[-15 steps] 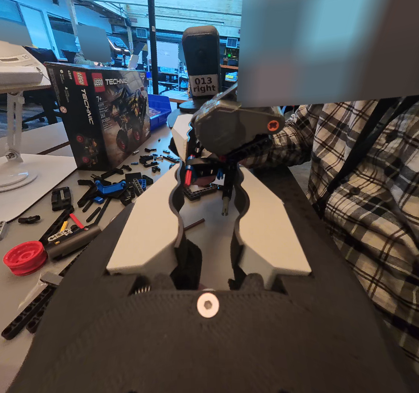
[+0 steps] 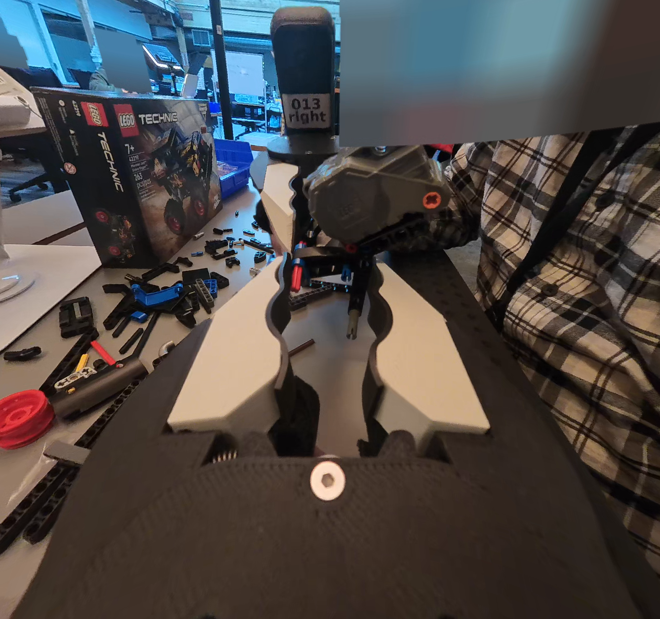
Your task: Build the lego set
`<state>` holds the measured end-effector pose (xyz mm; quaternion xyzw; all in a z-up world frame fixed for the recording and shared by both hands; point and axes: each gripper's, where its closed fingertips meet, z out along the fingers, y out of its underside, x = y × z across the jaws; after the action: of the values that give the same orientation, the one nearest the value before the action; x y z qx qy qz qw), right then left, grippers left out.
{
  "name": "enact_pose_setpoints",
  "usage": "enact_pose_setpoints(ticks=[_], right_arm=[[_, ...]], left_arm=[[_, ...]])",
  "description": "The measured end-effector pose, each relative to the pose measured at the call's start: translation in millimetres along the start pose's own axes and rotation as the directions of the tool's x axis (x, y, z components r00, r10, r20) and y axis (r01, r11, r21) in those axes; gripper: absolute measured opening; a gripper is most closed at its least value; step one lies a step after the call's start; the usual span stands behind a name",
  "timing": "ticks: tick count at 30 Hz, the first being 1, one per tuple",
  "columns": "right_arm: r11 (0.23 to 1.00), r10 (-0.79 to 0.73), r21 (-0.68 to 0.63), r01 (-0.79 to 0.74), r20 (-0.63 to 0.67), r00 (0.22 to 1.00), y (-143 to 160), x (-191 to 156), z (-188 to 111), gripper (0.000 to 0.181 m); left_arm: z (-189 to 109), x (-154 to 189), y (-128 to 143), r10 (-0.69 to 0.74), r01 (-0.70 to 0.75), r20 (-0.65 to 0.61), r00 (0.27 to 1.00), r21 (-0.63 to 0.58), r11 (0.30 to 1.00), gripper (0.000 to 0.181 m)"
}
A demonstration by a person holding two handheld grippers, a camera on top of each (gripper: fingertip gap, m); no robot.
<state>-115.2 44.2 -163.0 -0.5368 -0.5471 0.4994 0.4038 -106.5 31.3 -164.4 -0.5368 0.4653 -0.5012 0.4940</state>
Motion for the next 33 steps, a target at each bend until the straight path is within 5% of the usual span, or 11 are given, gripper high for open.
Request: enact_pose_setpoints(ticks=[4,12,20,28,30,31,33], right_arm=[[1.0,-0.001,0.01,0.001,0.015,1.0,-1.4,0.2,-2.4,0.006],[0.998,-0.006,0.061,0.017,-0.179,0.984,-12.6,8.4,4.1,0.006],[0.999,-0.013,0.041,0.014,-0.035,0.999,-11.8,-1.6,-5.1,0.006],[0.992,-0.113,0.03,0.121,-0.194,0.975,-21.8,2.5,-5.3,0.005],[0.988,-0.083,0.108,0.107,-0.214,0.973,-35.1,8.2,-21.8,0.005],[0.985,-0.067,0.138,0.107,-0.268,0.961,-43.9,20.3,-39.0,0.005],[0.986,-0.105,0.099,0.134,-0.254,0.961,-40.3,20.4,-36.5,0.005]], left_arm=[[1.4,-0.7,-1.6,0.008,-0.008,0.007,1.0,0.003,1.0,0.04],[-8.6,-7.9,-10.4,-0.004,0.002,0.035,0.999,0.059,0.998,0.041],[-2.9,0.0,-9.4,0.019,-0.019,0.0,1.0,0.04,0.999,0.04],[-11.3,-6.3,-14.8,0.005,-0.008,0.03,1.0,0.08,0.997,0.039],[-35.8,-19.0,-30.4,-0.016,-0.002,0.087,0.996,0.2,0.98,0.004],[-60.5,-26.6,-46.6,-0.082,0.05,0.089,0.993,0.313,0.948,0.004],[-50.1,-27.9,-36.2,-0.083,0.06,0.083,0.993,0.251,0.966,0.004]])
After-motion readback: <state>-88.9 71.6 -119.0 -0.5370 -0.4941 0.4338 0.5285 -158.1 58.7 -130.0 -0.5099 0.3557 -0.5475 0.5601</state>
